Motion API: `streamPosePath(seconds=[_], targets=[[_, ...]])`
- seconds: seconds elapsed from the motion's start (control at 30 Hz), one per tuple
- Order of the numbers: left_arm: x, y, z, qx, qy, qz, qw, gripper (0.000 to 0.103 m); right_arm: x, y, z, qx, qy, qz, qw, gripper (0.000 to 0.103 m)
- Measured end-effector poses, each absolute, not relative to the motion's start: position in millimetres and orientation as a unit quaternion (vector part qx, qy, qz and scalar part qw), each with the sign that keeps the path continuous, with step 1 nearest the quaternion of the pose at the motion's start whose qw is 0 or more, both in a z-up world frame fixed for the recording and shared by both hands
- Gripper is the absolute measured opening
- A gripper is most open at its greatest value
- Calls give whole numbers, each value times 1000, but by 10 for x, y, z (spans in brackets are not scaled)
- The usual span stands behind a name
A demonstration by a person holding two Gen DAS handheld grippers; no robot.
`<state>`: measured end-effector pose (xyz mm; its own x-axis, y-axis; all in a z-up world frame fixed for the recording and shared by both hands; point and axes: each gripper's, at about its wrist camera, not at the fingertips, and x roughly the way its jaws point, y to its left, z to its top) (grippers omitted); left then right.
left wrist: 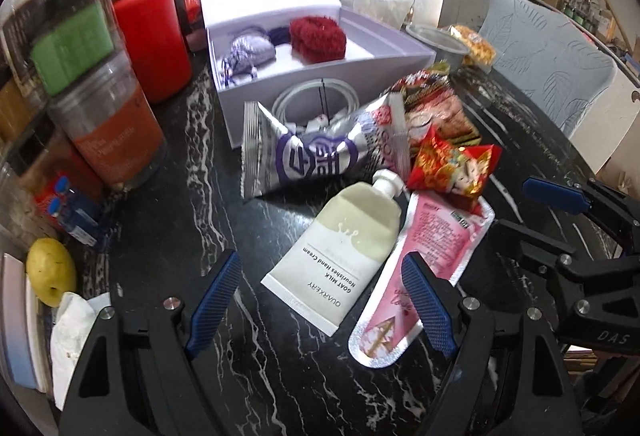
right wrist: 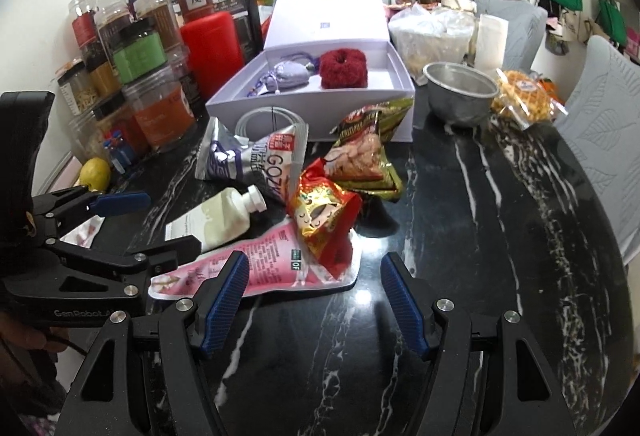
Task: Organize soft objects
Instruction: 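Withdraw both tools from the box toward the hand cream tube, then grasp the goat milk hand cream tube with the left tool while the right tool grasps a red snack packet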
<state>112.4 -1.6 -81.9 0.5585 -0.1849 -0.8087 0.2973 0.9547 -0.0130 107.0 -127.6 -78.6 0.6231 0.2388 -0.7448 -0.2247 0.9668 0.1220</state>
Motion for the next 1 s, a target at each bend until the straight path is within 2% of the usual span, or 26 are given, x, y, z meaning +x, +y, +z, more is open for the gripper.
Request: streamPosePath(seconds=[0.4,0.7,0.73,0.77,0.83,1.0], targets=[[1349,-84,-1067,67,491,-153,855,83,1225,-1373,-862,27,429,128,894,69],[1435,-144,-1109,76,483,-162,857,83,1299,-1414,-898,38,435,129,890,69],[1442,-149,-1112,76,481,-163,858,80,1306,-1412,-901,38,436,129,890,69],[1442,-159,-1114,77,479,-165,859,72,1313,-1413,-903,38,436,130,890,69],[1433,-172,-1108,77,472,-169,862,63,1335,-1410,-911,40,437,132,889,69],[1411,-199,-1083,82,465,-177,864,61,1405,-1397,-936,46,443,136,885,69]])
